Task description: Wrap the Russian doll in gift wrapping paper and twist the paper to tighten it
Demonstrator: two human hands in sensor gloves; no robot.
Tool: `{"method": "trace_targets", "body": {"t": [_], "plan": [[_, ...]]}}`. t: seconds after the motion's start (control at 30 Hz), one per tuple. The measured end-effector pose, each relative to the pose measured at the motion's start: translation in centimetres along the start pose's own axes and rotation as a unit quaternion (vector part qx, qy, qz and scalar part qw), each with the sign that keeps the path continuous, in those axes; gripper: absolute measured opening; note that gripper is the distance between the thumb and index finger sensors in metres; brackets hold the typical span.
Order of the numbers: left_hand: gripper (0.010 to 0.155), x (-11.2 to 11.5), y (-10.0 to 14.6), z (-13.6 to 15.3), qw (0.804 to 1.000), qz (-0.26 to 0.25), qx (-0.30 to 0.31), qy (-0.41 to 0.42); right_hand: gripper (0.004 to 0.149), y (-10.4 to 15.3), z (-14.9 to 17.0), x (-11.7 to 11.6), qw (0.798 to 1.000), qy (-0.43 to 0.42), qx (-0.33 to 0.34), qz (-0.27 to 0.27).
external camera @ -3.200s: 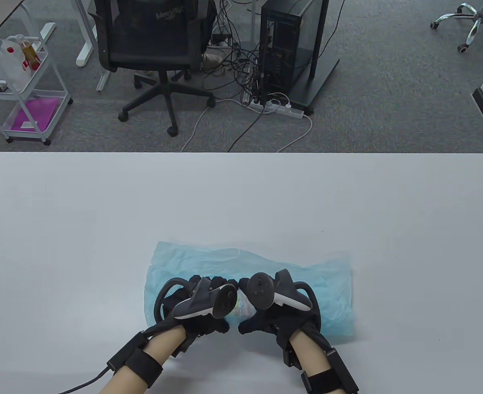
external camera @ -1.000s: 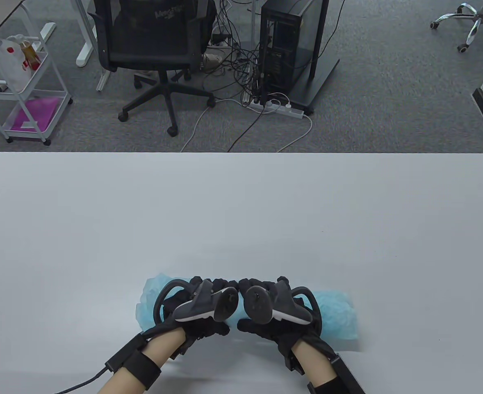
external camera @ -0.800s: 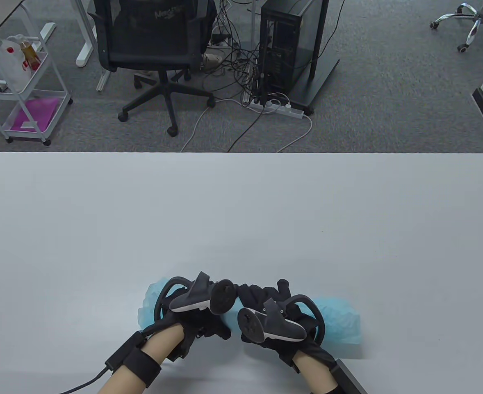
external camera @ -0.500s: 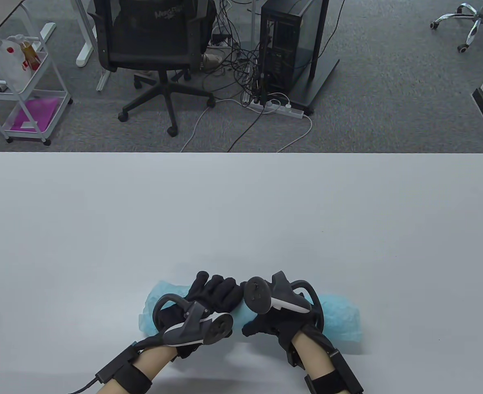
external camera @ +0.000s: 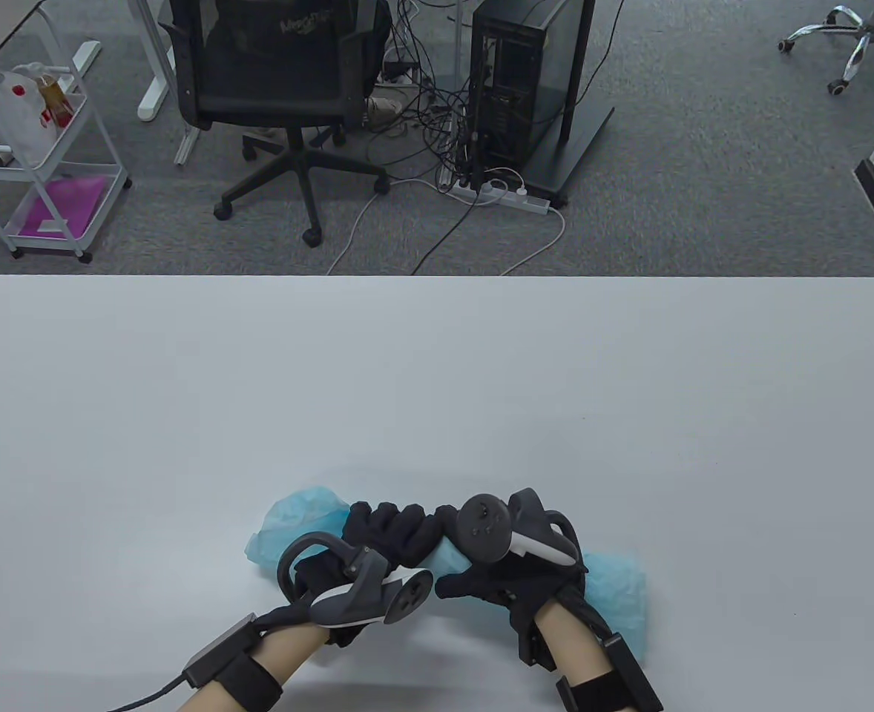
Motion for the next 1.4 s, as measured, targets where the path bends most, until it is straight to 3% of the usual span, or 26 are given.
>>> {"method": "trace_targets", "body": {"t": [0.1, 0.27, 0.33, 0.43, 0.57, 0.7, 0.83, 0.87, 1.0, 1.1, 1.23, 1.4], "plan": [[0.098, 0.1, -0.7, 0.7, 0.999, 0.034, -0.003, 0.042, 0.089, 1.4, -1.2, -0.3, 0.993, 0.097, 0.003, 0.063], [0.097, 0.6, -1.3, 1.7, 0.988, 0.083, 0.005, 0.129, 0.106, 2.2, -2.1, -2.2, 0.960, 0.264, -0.010, 0.088], [0.096, 0.8, -1.2, 1.9, 0.984, 0.094, 0.002, 0.152, 0.103, 2.0, -1.8, -2.0, 0.965, 0.247, -0.015, 0.084], [0.100, 1.1, -0.8, 2.3, 0.985, 0.086, -0.024, 0.150, 0.101, 1.2, -0.8, -1.1, 0.989, 0.139, -0.012, 0.044], [0.107, 1.7, -0.7, 2.1, 0.985, 0.141, -0.027, 0.096, 0.101, 0.3, 0.2, -0.5, 0.997, 0.069, -0.006, -0.025], [0.102, 1.7, -1.0, 2.3, 0.979, 0.155, -0.020, 0.128, 0.101, -0.1, 0.7, -0.5, 0.998, 0.038, -0.006, -0.058], [0.100, 1.7, -1.6, 2.5, 0.974, 0.182, -0.012, 0.137, 0.101, 1.0, -0.3, -0.8, 0.994, 0.109, 0.004, -0.009], [0.100, 1.9, -1.9, 2.7, 0.969, 0.197, -0.010, 0.149, 0.100, 1.6, -0.9, -1.0, 0.989, 0.149, 0.005, 0.026], [0.100, 2.6, -2.5, 3.0, 0.942, 0.258, 0.010, 0.216, 0.103, 2.7, -2.5, -2.1, 0.964, 0.253, 0.015, 0.084], [0.102, 2.2, -2.2, 2.8, 0.953, 0.236, 0.009, 0.189, 0.102, 2.5, -2.4, -2.3, 0.962, 0.258, 0.006, 0.089], [0.100, 0.4, -0.3, 1.8, 0.990, 0.079, -0.013, 0.118, 0.101, 1.7, -1.4, -1.2, 0.983, 0.174, -0.006, 0.061], [0.109, 0.6, 0.6, 0.2, 0.998, 0.056, -0.009, -0.029, 0.100, 0.5, -0.2, -0.5, 0.998, 0.061, 0.003, -0.014]]}}
Point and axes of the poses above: the tracker on the back of each hand, its own z axis roughly to the little-finger side, its own y axis roughly from the fingertips to the wrist, x = y × z, the point moved 2 cm from there along -y, roughly from the wrist to the fingertips, and after that the axes turned 4 degrees about -y, right-handed, at the moved point
